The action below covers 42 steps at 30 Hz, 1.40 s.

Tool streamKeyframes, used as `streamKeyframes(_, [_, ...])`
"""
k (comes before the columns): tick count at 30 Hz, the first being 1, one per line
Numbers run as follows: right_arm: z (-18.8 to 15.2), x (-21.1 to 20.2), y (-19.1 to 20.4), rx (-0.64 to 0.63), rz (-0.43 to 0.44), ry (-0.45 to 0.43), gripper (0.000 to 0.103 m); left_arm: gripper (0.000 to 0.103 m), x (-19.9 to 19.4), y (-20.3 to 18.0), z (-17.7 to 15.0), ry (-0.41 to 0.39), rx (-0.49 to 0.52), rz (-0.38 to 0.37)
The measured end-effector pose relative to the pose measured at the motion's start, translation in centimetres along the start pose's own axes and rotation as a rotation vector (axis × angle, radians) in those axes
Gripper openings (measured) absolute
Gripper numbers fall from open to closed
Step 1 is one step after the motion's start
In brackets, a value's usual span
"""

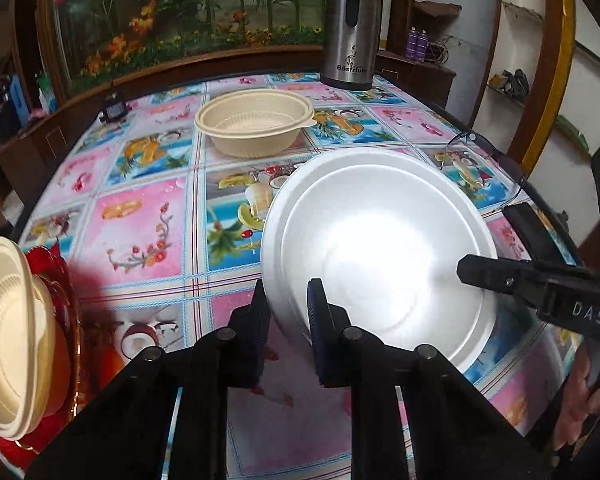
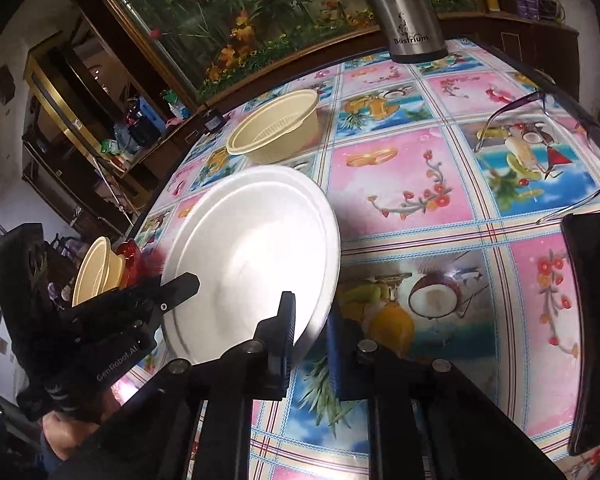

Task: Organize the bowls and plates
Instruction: 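Grasp the rim of the white plate with the left gripper, then carry the white plate over the plate stack with the left gripper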

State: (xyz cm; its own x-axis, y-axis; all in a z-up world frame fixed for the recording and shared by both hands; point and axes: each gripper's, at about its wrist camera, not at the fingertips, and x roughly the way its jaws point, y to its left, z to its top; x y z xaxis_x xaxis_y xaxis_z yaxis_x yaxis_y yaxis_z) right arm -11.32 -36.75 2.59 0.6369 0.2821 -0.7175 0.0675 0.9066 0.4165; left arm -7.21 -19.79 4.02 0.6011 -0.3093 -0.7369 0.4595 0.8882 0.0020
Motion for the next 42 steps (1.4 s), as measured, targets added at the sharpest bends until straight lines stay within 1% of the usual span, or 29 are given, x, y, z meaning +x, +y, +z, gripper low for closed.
streamKeyframes(2, [0.0, -0.3, -0.2, 0.014, 0.013, -0.001, 0.014, 0.016, -0.3, -0.1, 0.0, -0.006, 0.008, 0.008])
streamKeyframes(7, [0.0, -0.6, 0.2, 0.009, 0.014, -0.003, 0.013, 0.016, -0.6, -0.3, -0.3, -0.026, 0.031, 0.045])
streamKeyframes(16, [0.0, -0.3, 0.7, 0.0, 0.016, 0.002, 0.013, 0.016, -1.1, -0.1, -0.7, -0.051, 0.034, 0.071])
streamKeyframes(32, [-0.2, -0.1, 1.7, -0.02, 0.018, 0.004, 0.013, 0.016, -2.0, 0.3, -1.2, -0.076, 0.032, 0.098])
streamKeyframes(42, [-0.2, 0.1, 2.1, -0.026, 0.017, 0.009, 0.013, 0.016, -2.2, 0.5, -1.2, -0.082, 0.029, 0.103])
